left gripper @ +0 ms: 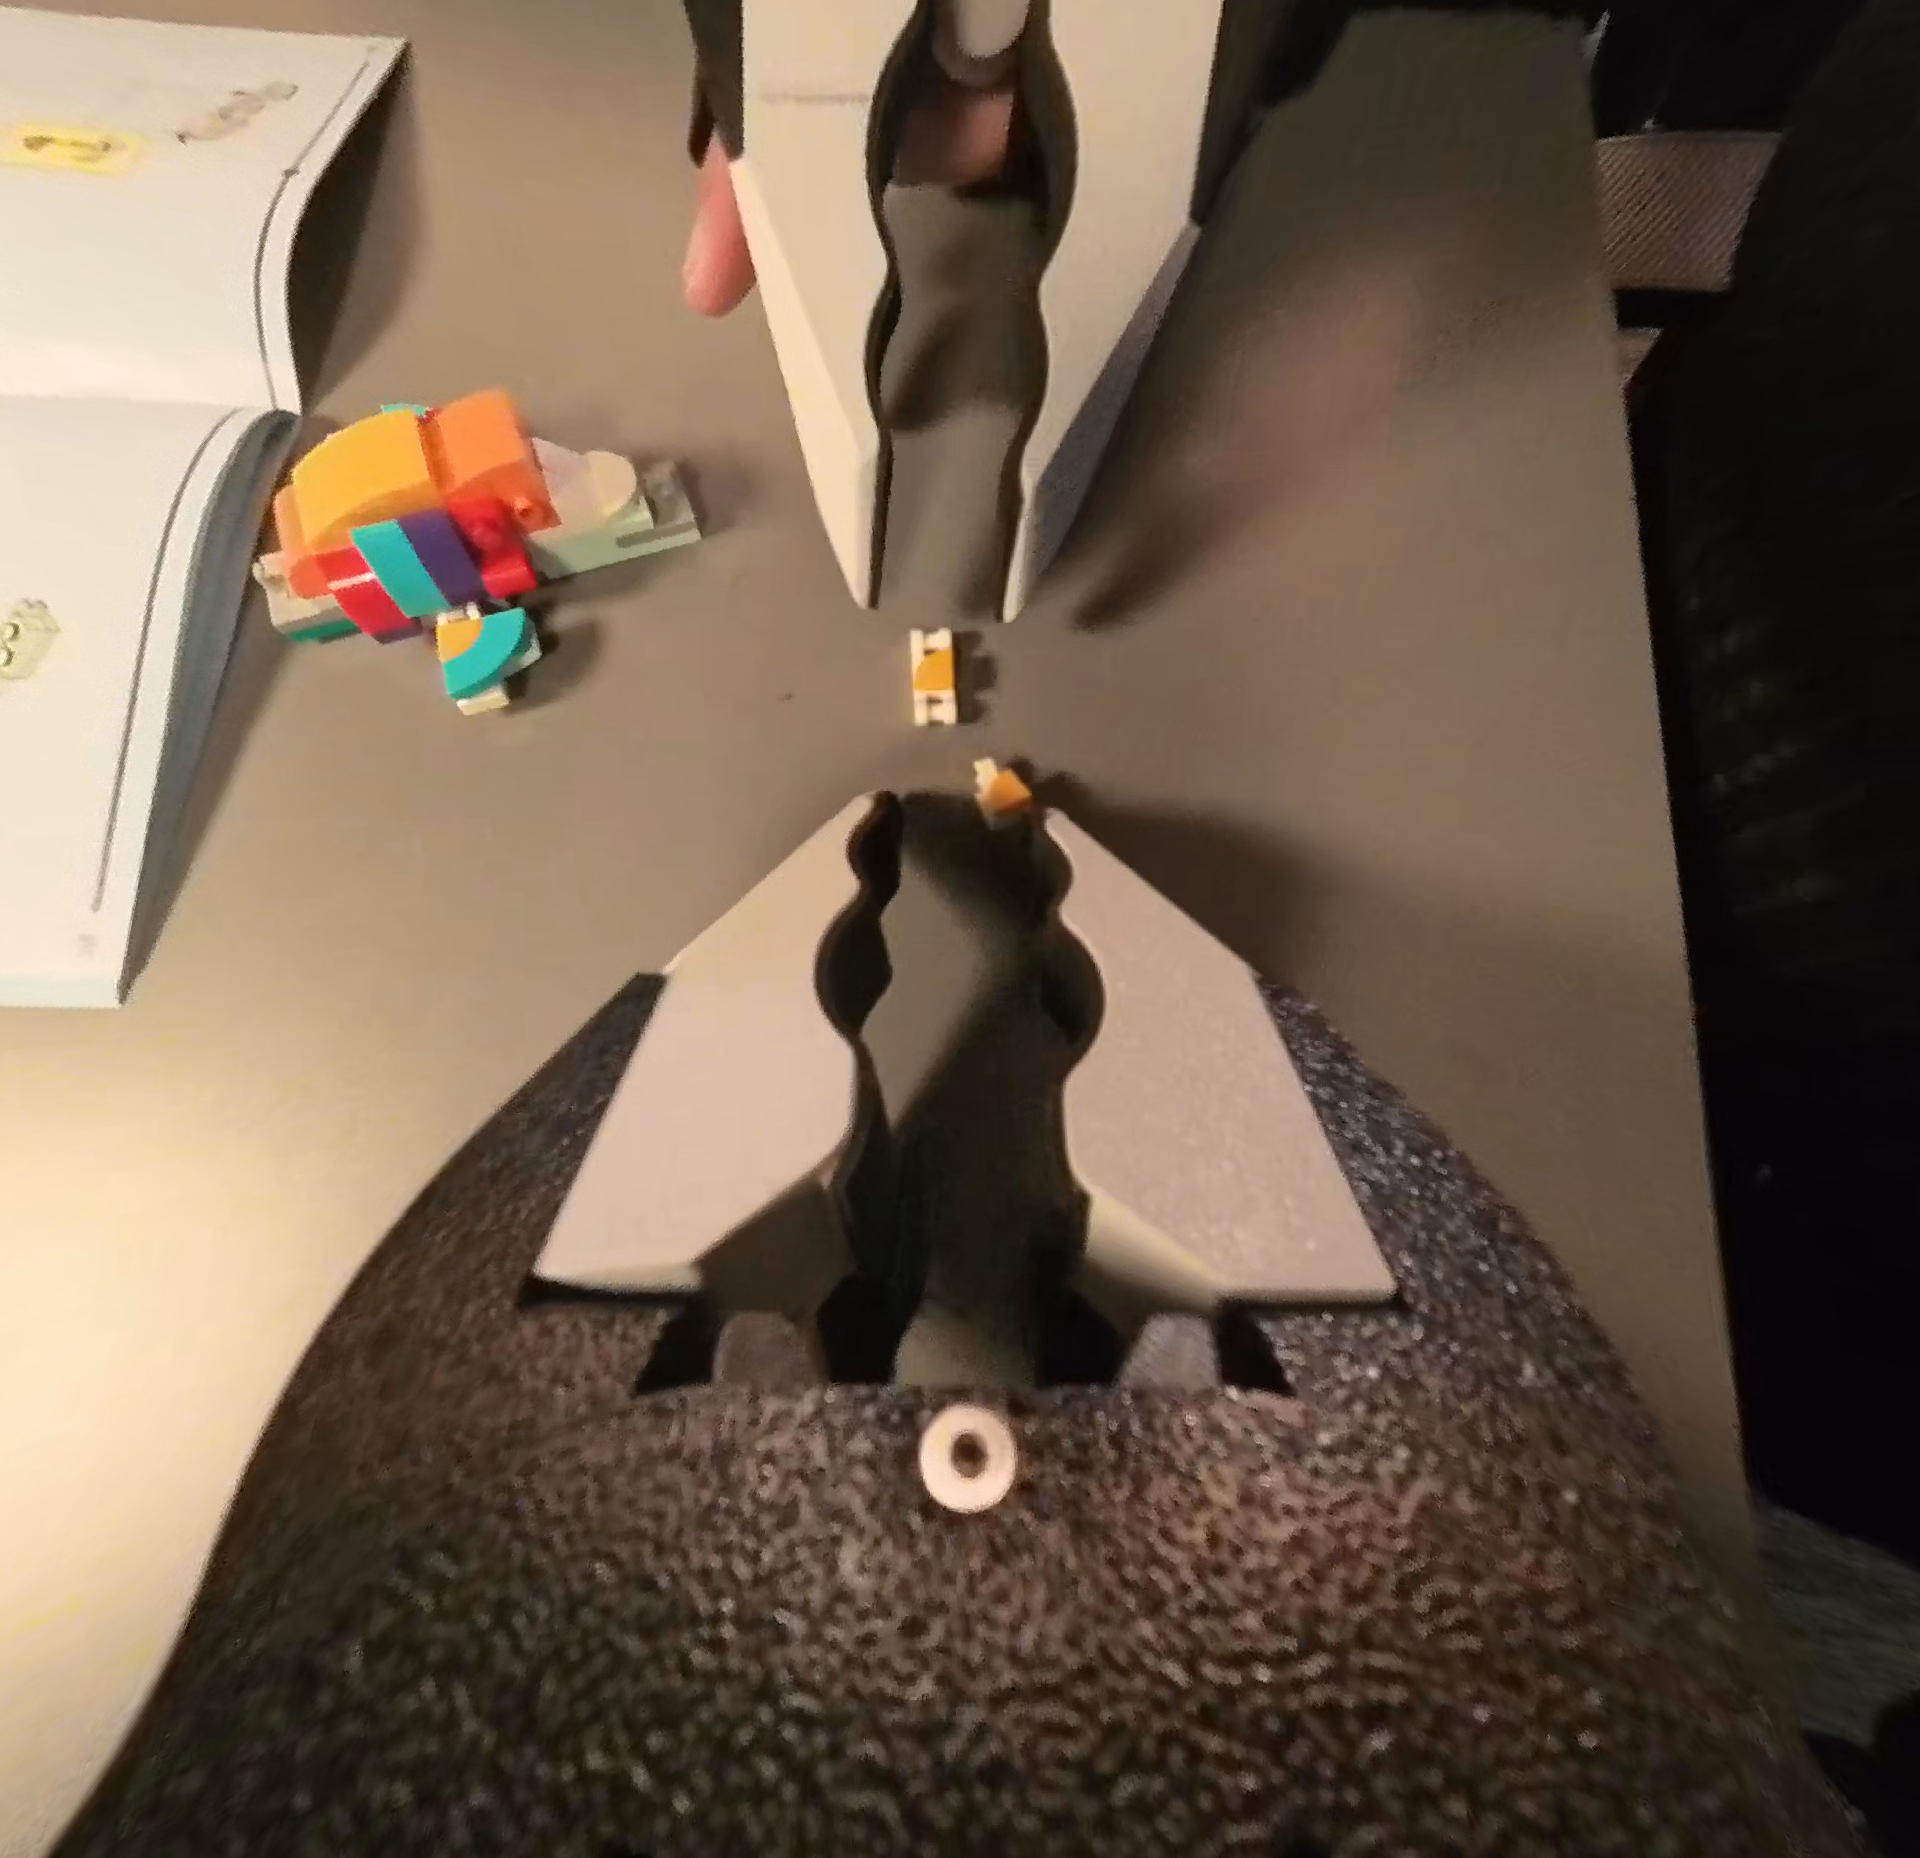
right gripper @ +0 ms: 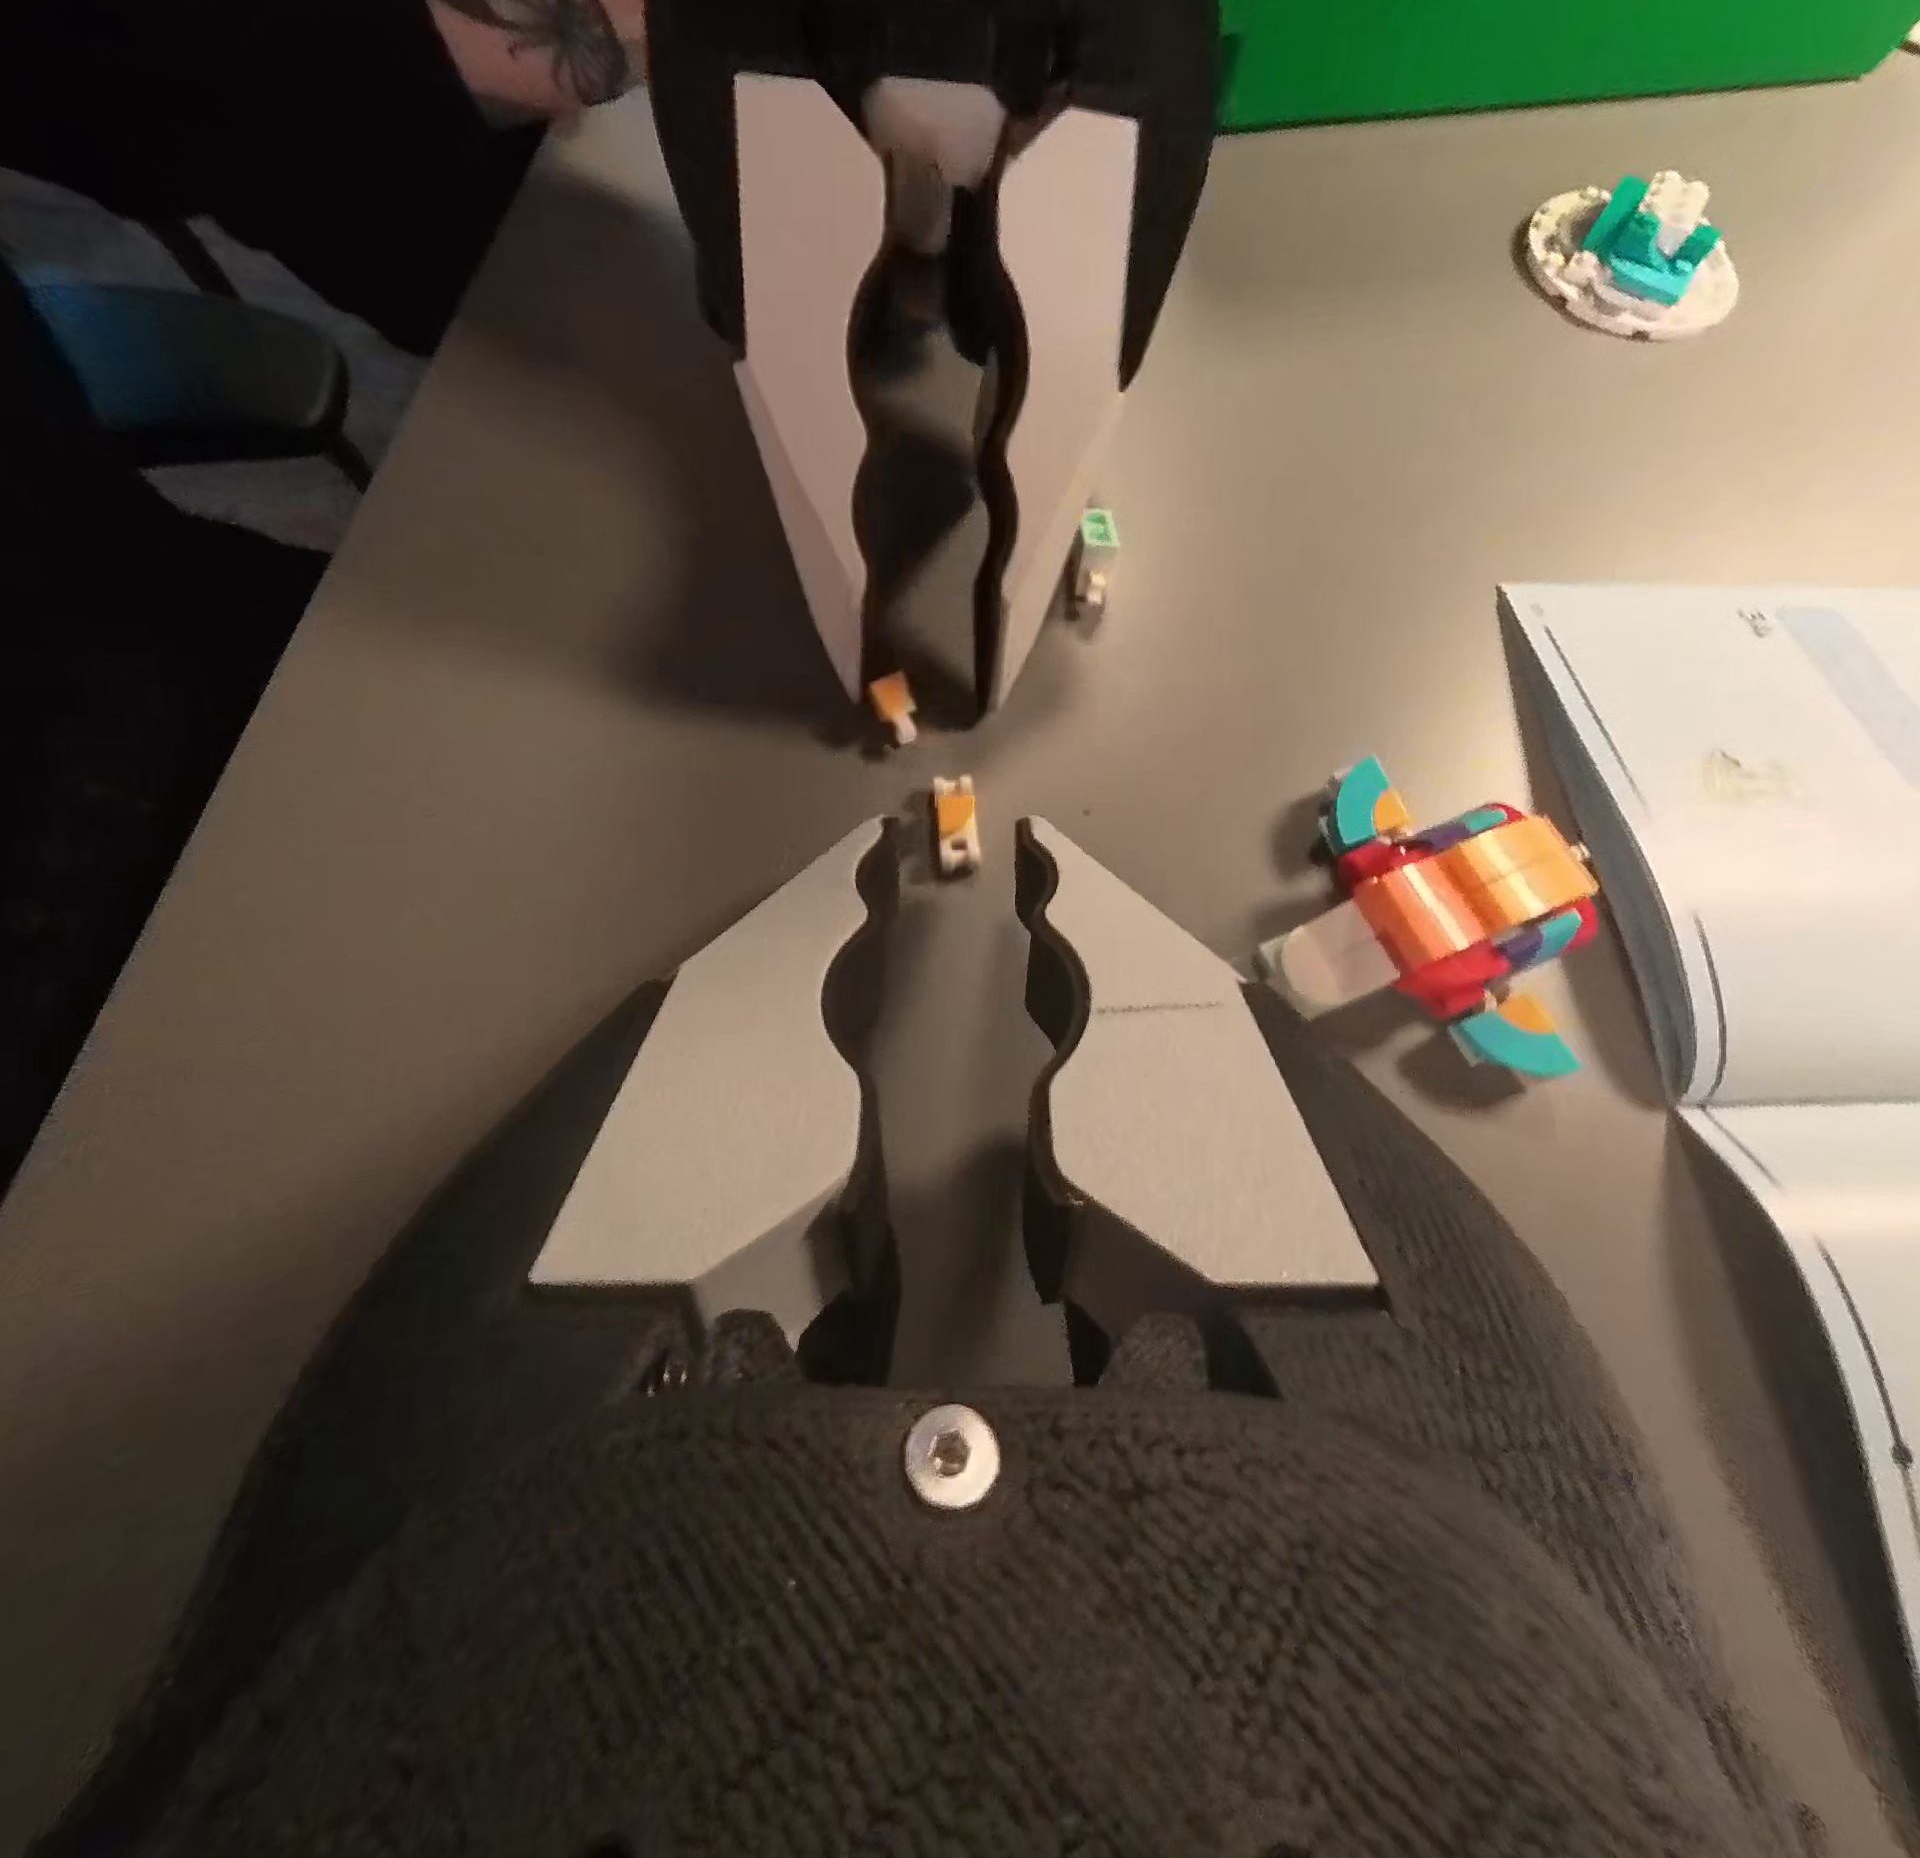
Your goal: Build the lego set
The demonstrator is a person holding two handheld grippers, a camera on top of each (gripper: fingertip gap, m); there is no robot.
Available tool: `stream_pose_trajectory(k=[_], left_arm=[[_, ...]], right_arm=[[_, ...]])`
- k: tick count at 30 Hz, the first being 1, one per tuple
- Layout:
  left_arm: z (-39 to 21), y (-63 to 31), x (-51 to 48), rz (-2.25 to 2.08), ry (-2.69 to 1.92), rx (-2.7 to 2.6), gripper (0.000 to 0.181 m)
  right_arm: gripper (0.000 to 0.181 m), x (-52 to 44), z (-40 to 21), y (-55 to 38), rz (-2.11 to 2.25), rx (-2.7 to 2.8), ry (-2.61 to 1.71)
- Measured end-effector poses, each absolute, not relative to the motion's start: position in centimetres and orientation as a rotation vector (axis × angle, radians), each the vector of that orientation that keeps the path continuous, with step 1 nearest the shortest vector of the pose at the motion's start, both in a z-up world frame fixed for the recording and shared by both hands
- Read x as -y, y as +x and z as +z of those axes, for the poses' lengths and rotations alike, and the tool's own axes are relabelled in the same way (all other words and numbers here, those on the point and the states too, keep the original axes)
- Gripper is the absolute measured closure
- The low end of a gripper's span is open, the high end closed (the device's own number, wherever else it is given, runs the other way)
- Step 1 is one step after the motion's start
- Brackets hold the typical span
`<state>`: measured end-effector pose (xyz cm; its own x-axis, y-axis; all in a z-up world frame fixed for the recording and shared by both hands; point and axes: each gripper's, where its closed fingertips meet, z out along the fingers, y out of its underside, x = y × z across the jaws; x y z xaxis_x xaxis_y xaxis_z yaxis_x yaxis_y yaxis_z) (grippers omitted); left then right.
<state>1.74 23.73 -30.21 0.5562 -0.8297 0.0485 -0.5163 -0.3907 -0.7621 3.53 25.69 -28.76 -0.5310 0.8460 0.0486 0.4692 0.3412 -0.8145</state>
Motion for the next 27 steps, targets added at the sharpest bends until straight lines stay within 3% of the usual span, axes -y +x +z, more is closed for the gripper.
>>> stream_pose_trajectory(k=[3, 10, 14, 27], left_arm=[[-30.1, 1.7, -23.6, -0.586, -2.084, -1.037, 0.148], [-30.1, 0.8, -23.2, -0.537, -2.13, -0.917, 0.143], [-29.9, 0.9, -22.6, -0.544, -2.191, -0.719, 0.129], [-30.2, 1.7, -22.8, -0.352, -2.212, -0.6, 0.156]], right_arm=[[0.16, -25.2, -29.0, 3.2, 1.106, 2.201, -1.135], [0.163, -25.4, -30.0, 2.8, 1.052, 2.259, -1.151], [0.168, -25.2, -30.0, 2.9, 1.036, 2.263, -1.123], [0.175, -24.8, -30.0, 3.0, 1.063, 2.3, -1.091]])
